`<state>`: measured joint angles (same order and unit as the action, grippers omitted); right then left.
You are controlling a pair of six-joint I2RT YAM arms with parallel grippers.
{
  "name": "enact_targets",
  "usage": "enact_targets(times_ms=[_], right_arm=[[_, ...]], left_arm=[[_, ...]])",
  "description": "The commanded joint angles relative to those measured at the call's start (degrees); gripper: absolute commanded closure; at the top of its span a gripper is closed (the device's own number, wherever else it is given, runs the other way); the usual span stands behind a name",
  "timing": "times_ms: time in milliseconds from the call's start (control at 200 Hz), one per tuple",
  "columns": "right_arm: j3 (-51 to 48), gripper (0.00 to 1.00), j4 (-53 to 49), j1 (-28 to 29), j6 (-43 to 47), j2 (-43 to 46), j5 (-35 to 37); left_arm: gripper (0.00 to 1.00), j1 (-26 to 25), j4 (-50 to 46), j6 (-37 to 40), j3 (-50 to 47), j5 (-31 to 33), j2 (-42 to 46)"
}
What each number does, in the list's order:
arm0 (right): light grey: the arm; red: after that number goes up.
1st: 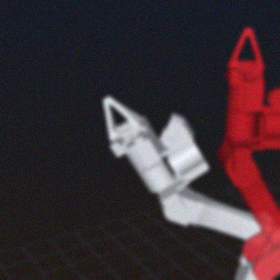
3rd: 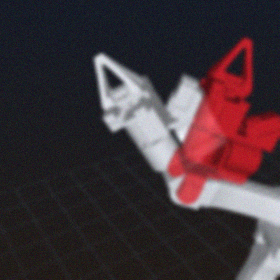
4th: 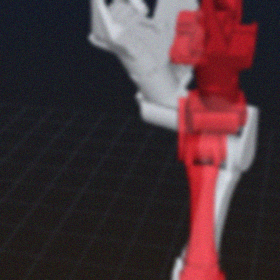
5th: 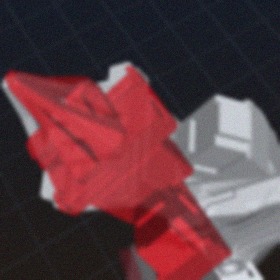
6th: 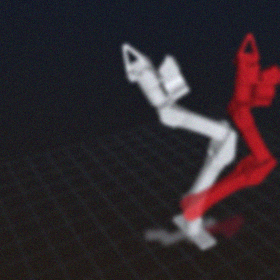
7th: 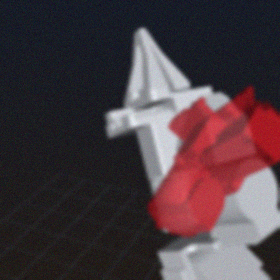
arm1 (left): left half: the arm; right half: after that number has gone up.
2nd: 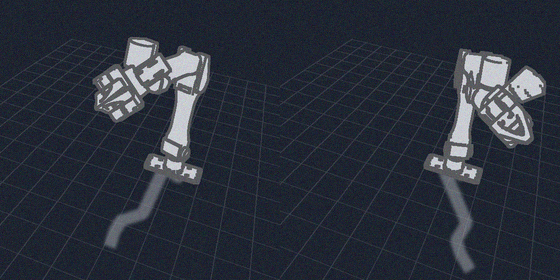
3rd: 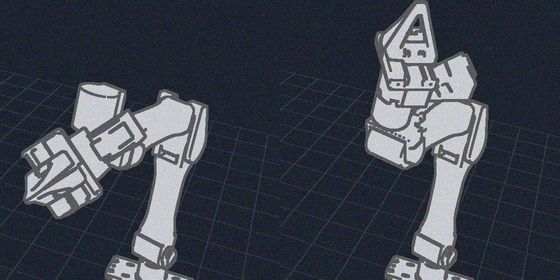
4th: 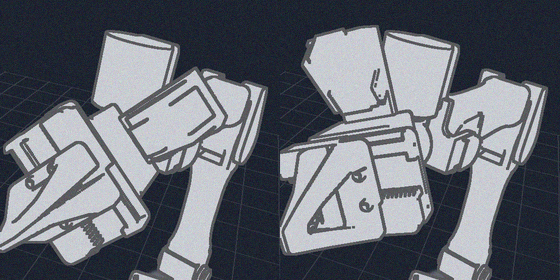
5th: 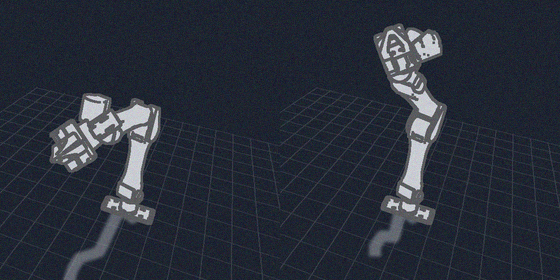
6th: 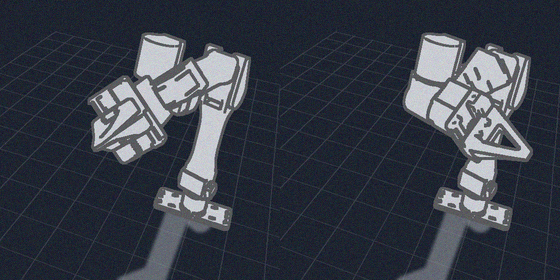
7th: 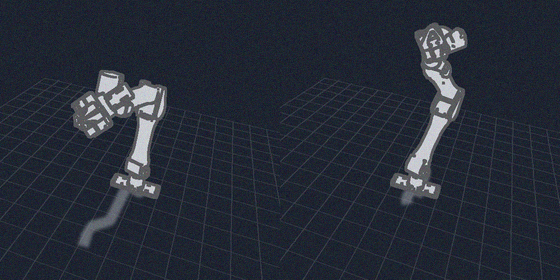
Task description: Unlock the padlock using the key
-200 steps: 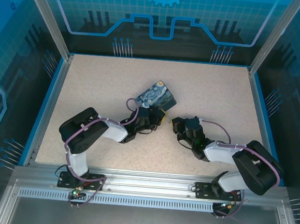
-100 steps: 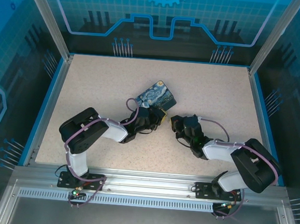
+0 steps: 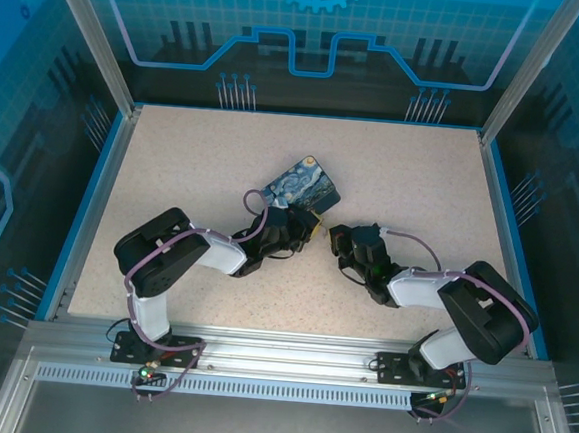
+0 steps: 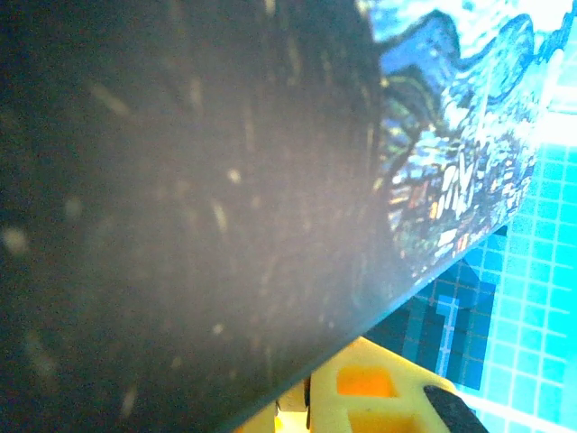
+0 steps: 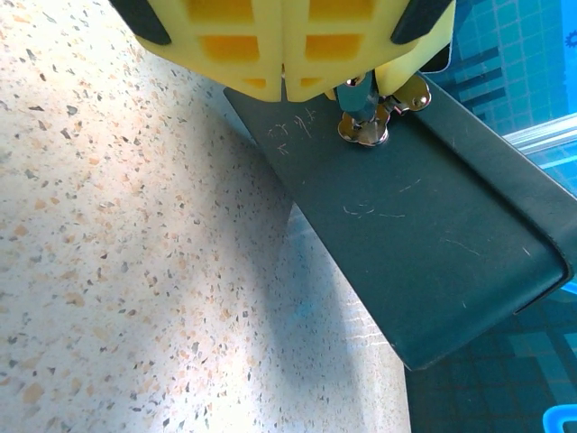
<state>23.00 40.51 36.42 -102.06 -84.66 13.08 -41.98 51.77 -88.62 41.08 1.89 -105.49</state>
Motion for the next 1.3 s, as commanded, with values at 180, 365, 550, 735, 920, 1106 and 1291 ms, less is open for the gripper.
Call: enact_targets(times_ms=[180, 365, 550, 735, 920, 1106, 1291], right_arm=[[-0.5, 1.0, -2.3, 0.0, 0.5, 4.5, 2.3], [-0.5, 1.0, -5.8, -0.1, 1.7, 7.6, 3.1], [0.6, 1.0, -4.7, -0.3, 1.5, 5.8, 2.3], [1.0, 1.0, -4.5, -0.1, 1.2, 4.9, 2.6], [1.3, 1.0, -3.9, -0.2, 1.1, 3.7, 2.5], [1.9, 1.0, -3.4, -0.1, 1.2, 2.6, 2.4], [2.7, 1.0, -3.5, -0.2, 1.3, 2.4, 2.4]], left_arm=[[1.0, -0.6, 3.8, -0.8, 0.0, 1.2, 0.0], [1.0, -0.6, 3.8, -0.8, 0.0, 1.1, 0.0], [1.0, -0.6, 3.6, -0.8, -0.1, 1.3, 0.2], [1.0, -0.5, 3.0, -0.6, 0.0, 1.4, 0.7], [1.0, -0.5, 3.0, -0.5, 0.2, 1.3, 0.5], [1.0, -0.6, 3.1, -0.6, 0.2, 1.3, 0.6], [1.0, -0.5, 3.0, -0.6, -0.1, 1.4, 0.7]])
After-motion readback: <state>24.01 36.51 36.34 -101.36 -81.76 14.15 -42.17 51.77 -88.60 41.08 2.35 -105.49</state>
